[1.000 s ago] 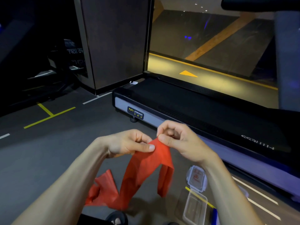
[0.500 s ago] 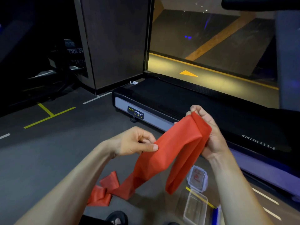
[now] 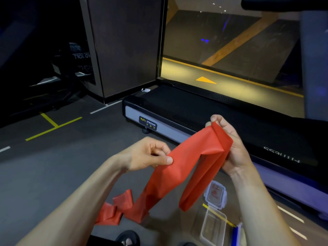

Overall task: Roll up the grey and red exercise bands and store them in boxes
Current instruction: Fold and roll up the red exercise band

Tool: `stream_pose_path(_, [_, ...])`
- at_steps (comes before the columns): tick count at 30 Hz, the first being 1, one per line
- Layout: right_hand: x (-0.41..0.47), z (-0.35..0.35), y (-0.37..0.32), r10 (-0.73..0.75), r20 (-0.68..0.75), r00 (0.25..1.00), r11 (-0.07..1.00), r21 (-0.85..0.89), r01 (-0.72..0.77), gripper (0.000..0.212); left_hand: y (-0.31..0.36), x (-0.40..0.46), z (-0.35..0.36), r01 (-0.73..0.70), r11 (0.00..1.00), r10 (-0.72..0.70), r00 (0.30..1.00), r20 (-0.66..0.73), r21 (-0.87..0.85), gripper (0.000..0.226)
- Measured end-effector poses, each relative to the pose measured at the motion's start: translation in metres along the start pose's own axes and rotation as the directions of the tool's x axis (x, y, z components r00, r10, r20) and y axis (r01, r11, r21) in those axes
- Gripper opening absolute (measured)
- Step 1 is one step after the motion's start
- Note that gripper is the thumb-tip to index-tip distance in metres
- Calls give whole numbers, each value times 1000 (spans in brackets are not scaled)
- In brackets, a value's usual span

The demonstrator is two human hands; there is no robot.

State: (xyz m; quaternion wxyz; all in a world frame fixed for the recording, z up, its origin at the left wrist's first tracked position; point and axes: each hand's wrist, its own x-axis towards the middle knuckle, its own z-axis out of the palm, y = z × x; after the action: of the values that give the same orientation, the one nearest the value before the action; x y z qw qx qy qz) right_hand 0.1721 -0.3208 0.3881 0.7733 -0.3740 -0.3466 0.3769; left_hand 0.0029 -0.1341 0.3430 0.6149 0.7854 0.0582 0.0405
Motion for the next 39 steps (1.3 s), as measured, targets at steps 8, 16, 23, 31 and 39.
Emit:
stream_pose_path(8, [1,-14,-1,26,33,999,995,-101,-23,12,2,-7,-11,37,988,-19,993,119,-149,12])
stream_pose_path(16, [-6,-30,-2,91,12,996,946,-314,-83,25,-1,-13,-24,59,938,21,974,225,-343,26])
stream_pose_path(23, [-7,-34,1,75,5,997,962,-262,-71,16,1,-9,-14,126,989,-108,970,219,-71,10])
stream_pose_path(31, [-6,-32,19,223,211,952,781,-623,-45,5,11,-9,-8,-55,732,235,956,177,-679,29])
stream_pose_path(39, [-6,-22,24,224,214,951,836,-544,-74,12,24,-8,4,-91,680,191,980,55,-728,27])
